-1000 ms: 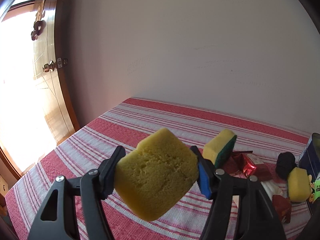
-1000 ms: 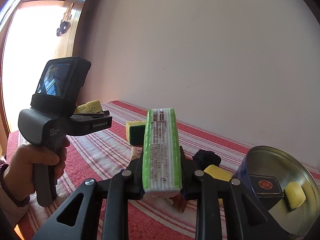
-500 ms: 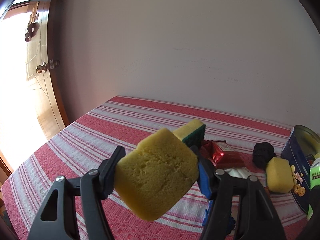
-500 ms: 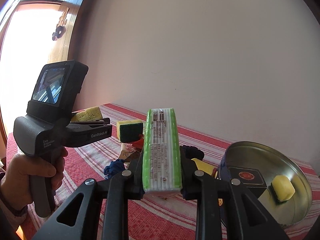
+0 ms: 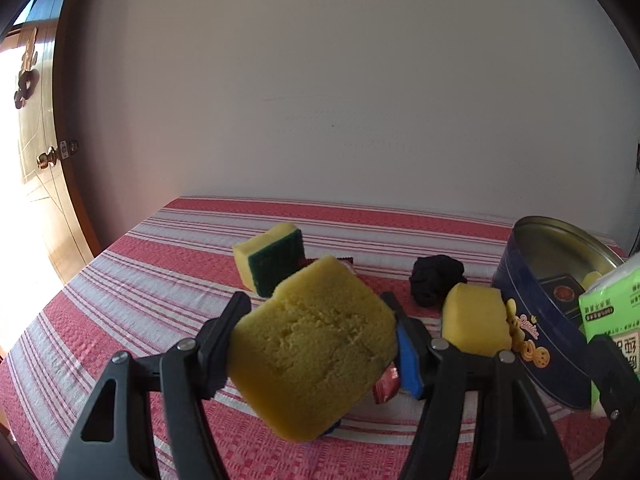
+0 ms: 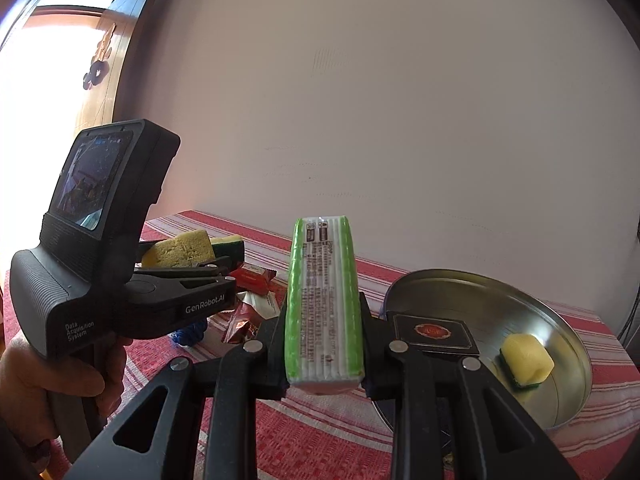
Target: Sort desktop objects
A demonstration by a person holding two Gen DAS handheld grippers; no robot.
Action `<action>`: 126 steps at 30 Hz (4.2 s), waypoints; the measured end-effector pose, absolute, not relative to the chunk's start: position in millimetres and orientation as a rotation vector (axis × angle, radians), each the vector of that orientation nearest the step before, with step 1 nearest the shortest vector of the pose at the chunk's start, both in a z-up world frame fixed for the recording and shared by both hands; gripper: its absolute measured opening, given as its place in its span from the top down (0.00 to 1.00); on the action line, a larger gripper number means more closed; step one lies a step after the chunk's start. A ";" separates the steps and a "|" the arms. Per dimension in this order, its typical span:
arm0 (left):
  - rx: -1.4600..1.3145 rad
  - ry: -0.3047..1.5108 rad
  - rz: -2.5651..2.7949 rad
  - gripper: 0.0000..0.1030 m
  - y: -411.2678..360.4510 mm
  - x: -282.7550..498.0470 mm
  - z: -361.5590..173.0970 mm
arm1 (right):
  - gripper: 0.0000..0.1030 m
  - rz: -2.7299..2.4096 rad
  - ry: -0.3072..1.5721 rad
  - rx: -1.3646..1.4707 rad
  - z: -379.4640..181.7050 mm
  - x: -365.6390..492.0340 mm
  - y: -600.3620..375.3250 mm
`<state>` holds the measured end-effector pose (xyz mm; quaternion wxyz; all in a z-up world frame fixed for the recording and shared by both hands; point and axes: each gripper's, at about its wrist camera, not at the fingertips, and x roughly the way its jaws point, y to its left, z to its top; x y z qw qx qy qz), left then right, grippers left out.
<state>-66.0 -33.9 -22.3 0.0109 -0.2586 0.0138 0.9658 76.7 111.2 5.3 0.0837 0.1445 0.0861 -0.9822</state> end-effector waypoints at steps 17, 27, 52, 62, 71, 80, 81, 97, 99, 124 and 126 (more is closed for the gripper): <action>-0.728 0.159 2.873 0.36 51.5 -44.4 -3.9 | 0.73 -3.114 0.131 0.414 14.5 92.1 193.2; -0.712 0.220 2.797 0.36 96.3 -44.8 -0.1 | 0.73 -3.243 0.059 0.418 29.9 83.8 248.6; -0.739 0.294 2.602 0.36 168.9 -67.7 -8.2 | 0.73 -3.357 -0.010 0.620 10.5 35.3 301.2; -0.726 0.318 2.600 0.36 175.4 -69.1 -10.9 | 0.73 -3.368 0.055 0.621 9.6 43.6 296.0; -0.792 0.326 2.544 0.35 186.8 -77.6 -16.3 | 0.73 -3.373 0.069 0.679 5.9 35.3 300.5; -0.774 0.334 2.579 0.17 182.8 -76.1 -12.2 | 0.65 -3.361 0.055 0.720 -1.5 29.5 308.7; -0.764 0.331 2.599 0.13 180.6 -76.0 -10.7 | 0.62 -3.374 0.059 0.695 -0.1 31.7 309.1; -0.604 0.294 2.631 0.00 165.6 -68.7 4.1 | 0.14 -3.485 -0.037 0.386 17.2 62.6 312.0; -0.613 0.280 2.628 0.00 165.3 -71.4 4.9 | 0.13 -3.491 -0.067 0.365 18.3 65.1 316.1; -0.523 0.296 2.751 0.00 131.1 -61.4 -7.5 | 0.01 -3.483 -0.160 0.127 18.8 98.0 301.1; -0.531 0.296 2.755 0.00 126.4 -60.3 -9.3 | 0.01 -3.486 -0.159 0.121 18.6 98.9 299.3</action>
